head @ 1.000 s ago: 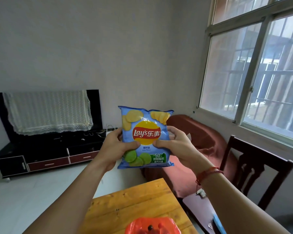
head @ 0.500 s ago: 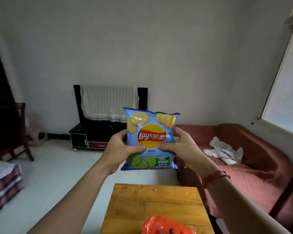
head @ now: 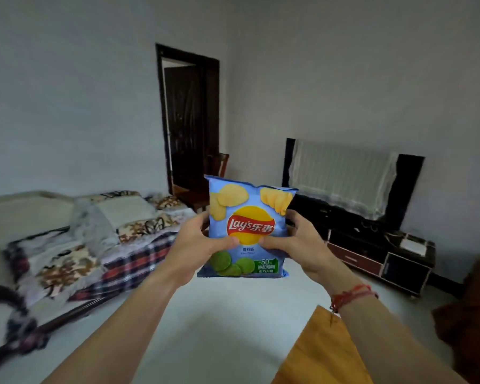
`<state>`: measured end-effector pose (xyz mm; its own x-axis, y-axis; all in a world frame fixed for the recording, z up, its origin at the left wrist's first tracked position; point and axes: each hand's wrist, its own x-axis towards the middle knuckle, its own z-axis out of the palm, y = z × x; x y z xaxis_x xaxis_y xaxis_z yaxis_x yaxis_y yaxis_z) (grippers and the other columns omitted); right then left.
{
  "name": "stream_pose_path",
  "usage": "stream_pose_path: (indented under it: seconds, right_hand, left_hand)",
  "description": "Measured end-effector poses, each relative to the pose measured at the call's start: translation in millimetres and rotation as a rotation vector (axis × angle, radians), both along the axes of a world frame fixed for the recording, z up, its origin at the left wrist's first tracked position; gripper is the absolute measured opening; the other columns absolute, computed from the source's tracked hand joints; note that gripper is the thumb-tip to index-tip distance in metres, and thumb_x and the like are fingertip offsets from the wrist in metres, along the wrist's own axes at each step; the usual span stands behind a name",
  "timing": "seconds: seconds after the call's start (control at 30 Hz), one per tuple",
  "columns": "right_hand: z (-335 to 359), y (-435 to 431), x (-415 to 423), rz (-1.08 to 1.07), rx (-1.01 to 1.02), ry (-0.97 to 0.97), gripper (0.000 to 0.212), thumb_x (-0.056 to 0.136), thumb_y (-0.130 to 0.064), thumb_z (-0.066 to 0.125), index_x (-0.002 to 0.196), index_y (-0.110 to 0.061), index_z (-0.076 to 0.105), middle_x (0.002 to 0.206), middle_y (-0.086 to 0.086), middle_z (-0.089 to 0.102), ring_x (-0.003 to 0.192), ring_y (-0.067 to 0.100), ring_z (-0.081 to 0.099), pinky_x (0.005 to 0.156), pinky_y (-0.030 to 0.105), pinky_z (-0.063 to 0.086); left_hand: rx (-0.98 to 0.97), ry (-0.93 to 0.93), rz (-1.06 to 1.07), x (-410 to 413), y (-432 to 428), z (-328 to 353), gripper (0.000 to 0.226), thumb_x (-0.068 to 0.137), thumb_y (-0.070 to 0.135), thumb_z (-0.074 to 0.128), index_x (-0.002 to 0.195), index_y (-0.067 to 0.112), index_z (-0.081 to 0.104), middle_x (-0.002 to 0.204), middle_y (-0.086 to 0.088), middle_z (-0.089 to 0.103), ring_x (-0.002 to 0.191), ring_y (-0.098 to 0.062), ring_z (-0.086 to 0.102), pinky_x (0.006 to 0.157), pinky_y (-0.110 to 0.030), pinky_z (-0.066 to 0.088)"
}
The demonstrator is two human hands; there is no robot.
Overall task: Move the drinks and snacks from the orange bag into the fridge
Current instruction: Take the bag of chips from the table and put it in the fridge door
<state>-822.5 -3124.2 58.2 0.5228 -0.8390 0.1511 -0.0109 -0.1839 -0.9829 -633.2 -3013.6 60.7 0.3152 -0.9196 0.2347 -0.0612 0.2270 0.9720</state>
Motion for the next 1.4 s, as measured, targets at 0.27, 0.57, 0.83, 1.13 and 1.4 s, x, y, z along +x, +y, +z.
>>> stream_pose_path:
  seconds: [0.27,0.57,0.83,1.13,1.4]
  right_hand:
    - [1.1,53.4,164.1,0.351,-0.007,0.022,0.068,0.070,0.002,0.087,0.127,-0.021,0.057,0.106,0.006,0.077,0.094,0.023,0.076,0.081,0.042,0.062]
    - [2.2,129.9,296.1,0.775,0.002,0.003,0.052,0.075,0.003,0.084,0.120,-0.015,0.064,0.107,0.005,0.078,0.098,0.021,0.075,0.080,0.030,0.061]
    - [-1.3,204.9,378.8,1.150,-0.065,-0.012,0.052,0.075,0.012,0.078,0.113,-0.021,0.065,0.097,-0.002,0.079,0.091,0.017,0.076,0.068,0.024,0.059]
    - [-3.7,333.5,394.8,1.541,0.001,-0.007,0.051,0.072,0.006,0.084,0.114,-0.017,0.066,0.103,0.001,0.078,0.094,0.019,0.076,0.075,0.032,0.062]
    - [7.1,446.4,380.3,1.728,-0.036,-0.025,0.049,0.069,-0.002,0.089,0.107,-0.023,0.066,0.104,0.000,0.078,0.092,0.019,0.076,0.078,0.037,0.063]
  left_hand:
    - [0.013,-0.034,0.364,122.7,107.4,-2.2,0.043,0.072,-0.006,0.080,0.108,0.012,0.067,0.097,-0.002,0.077,0.087,-0.019,0.074,0.065,-0.026,0.058]
    - [0.020,-0.047,0.747,189.3,221.6,-5.7,0.038,0.069,-0.014,0.078,0.100,0.006,0.069,0.091,-0.007,0.077,0.081,-0.023,0.075,0.064,-0.026,0.057]
    - [-0.010,-0.048,1.161,179.1,313.5,-8.3,0.042,0.066,-0.015,0.079,0.102,0.003,0.070,0.092,-0.008,0.077,0.081,-0.021,0.074,0.063,-0.027,0.057]
    - [0.012,-0.051,1.535,109.4,419.6,-7.4,0.042,0.068,-0.016,0.076,0.102,0.010,0.071,0.091,-0.005,0.077,0.084,-0.021,0.074,0.063,-0.028,0.058]
    - [0.013,-0.060,1.729,56.8,511.1,-0.2,0.042,0.069,-0.014,0.076,0.104,0.009,0.069,0.094,-0.007,0.076,0.085,-0.023,0.074,0.064,-0.028,0.058]
